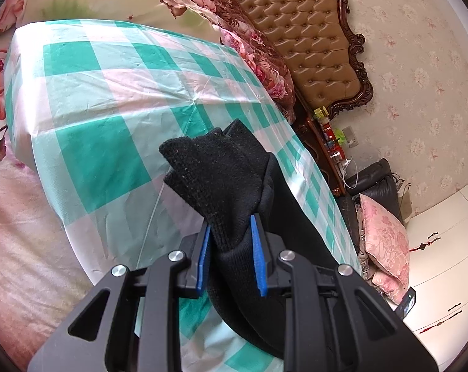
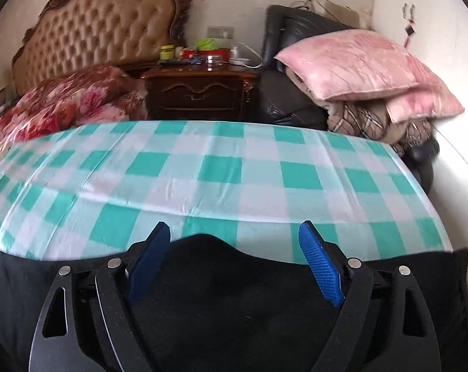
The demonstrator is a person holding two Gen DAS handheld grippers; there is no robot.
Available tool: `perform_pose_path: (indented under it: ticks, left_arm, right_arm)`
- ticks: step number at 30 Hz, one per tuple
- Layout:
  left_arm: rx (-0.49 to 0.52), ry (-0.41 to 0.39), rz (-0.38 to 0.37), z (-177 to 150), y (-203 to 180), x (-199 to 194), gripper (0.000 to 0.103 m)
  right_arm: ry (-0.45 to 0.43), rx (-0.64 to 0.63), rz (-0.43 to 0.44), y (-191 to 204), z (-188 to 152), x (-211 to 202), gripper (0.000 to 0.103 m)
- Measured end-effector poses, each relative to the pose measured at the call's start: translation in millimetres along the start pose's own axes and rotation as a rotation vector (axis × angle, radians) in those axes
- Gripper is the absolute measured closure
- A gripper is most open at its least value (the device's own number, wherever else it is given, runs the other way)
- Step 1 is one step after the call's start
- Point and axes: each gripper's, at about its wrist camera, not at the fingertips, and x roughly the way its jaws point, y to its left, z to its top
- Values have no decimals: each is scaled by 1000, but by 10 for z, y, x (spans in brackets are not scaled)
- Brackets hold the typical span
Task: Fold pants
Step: 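Lift the held cuff end with the left gripper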
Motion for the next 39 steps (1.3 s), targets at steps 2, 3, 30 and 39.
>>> perform_pose_path:
  ticks: [2, 3, 30, 39]
  left_arm:
    - [-1, -1, 0, -2, -9, -10, 79]
    - [-1, 0, 0, -2, -10, -11, 79]
    - [585, -156, 157, -334, -1496, -426, 80]
    - [1130, -264, 258, -1496, -2671, -264, 80]
  right_arm:
    - [17, -86, 109, 243, -89, -30, 21]
    - [20, -122, 137, 354, -125, -40, 21]
    - [231, -208, 222, 1203, -731, -429, 16]
    - [200, -89, 110, 747, -755, -667, 14]
